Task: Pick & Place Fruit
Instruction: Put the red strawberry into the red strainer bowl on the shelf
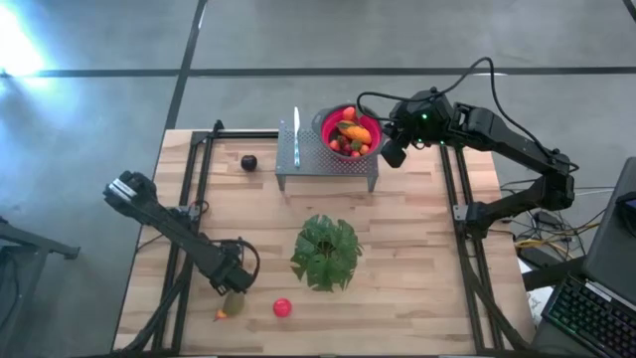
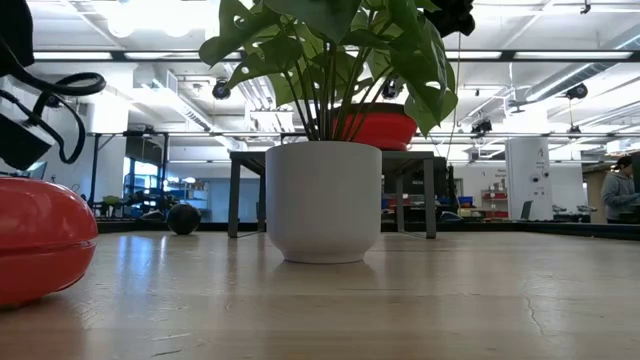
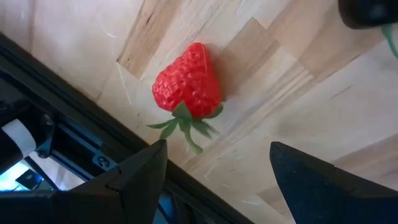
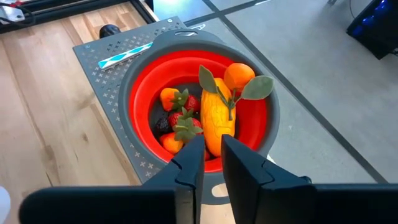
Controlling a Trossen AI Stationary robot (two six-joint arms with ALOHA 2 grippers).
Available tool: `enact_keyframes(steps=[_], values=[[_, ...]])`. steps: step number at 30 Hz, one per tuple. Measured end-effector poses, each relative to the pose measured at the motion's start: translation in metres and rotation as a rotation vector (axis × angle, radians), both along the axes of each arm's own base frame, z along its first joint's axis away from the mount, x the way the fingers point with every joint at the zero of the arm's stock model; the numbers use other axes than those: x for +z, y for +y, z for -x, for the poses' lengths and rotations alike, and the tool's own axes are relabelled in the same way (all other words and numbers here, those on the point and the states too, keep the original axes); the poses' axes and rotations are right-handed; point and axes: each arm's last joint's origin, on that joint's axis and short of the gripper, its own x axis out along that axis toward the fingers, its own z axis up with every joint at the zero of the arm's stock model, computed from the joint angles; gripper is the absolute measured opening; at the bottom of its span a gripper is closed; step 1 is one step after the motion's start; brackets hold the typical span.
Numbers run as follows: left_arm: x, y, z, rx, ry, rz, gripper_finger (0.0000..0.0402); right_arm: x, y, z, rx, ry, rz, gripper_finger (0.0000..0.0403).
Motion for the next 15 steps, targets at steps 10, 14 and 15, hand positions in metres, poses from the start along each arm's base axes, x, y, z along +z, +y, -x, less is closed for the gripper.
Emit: enact_keyframes(steps=[10,14,15], values=[[-0.0091,0.006,0.0059,-0.008,0.022,-0.012,0.0284,0.0,0.0,0.0,0.0,0.0,0.0,0.0051],[-0.0097,0.0067,0.0053,-0.02,0.012,-0.015,0.026,0.0,0.0,0.0,0.0,0.0,0.0,0.0057],[-0.0098,0.0068,0.005,-0.02,0.009,-0.016,0.0251,0.0,0.0,0.0,0.0,0.0,0.0,0.0059]])
